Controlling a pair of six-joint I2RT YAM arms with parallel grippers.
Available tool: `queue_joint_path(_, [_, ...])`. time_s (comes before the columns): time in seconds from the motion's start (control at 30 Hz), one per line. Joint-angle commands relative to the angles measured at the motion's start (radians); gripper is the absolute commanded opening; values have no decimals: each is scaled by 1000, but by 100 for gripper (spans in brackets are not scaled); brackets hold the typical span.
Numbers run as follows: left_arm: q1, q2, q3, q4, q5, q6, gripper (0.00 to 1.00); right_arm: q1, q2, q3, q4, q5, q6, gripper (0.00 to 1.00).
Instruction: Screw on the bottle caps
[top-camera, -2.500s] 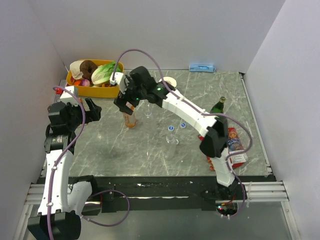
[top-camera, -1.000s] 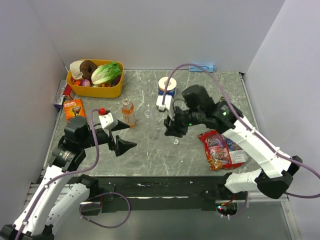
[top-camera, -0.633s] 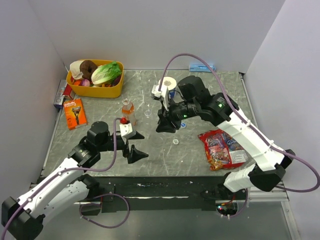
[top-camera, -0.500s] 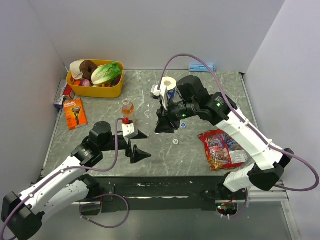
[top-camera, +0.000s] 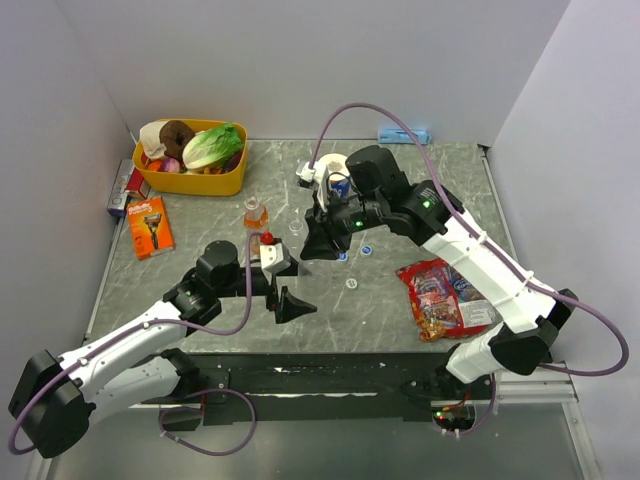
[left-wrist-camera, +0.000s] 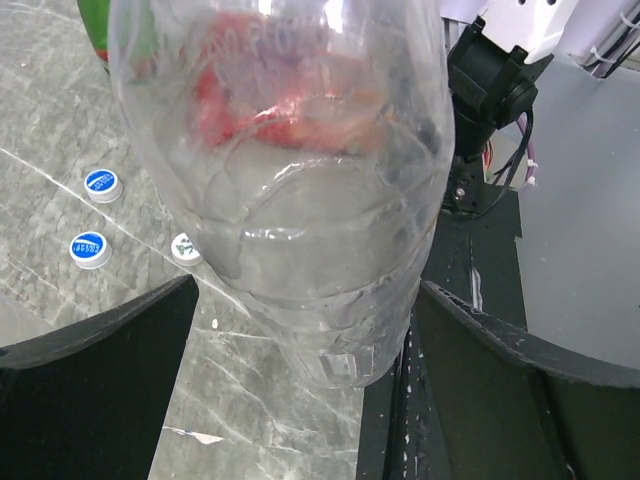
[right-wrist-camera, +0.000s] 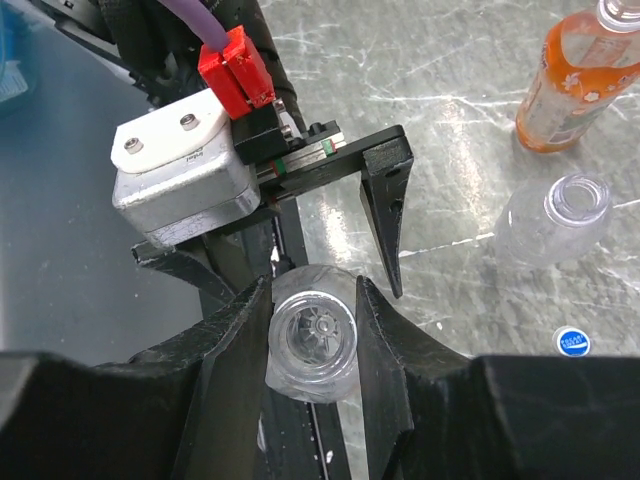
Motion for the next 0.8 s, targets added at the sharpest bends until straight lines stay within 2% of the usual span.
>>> queue_joint_path(0.0, [-5,-9,-8,66,-2,-21,96,-15,-27,45,66,6,34,0])
queue_joint_path(0.23, [-3,-9,-13,78,-11,-57,96,-72,-52,33,101,-2,58,0])
queue_joint_path(0.77, [-2,27,-31,164,-60,-120,96,-75,-25,62,147,-134,101,0])
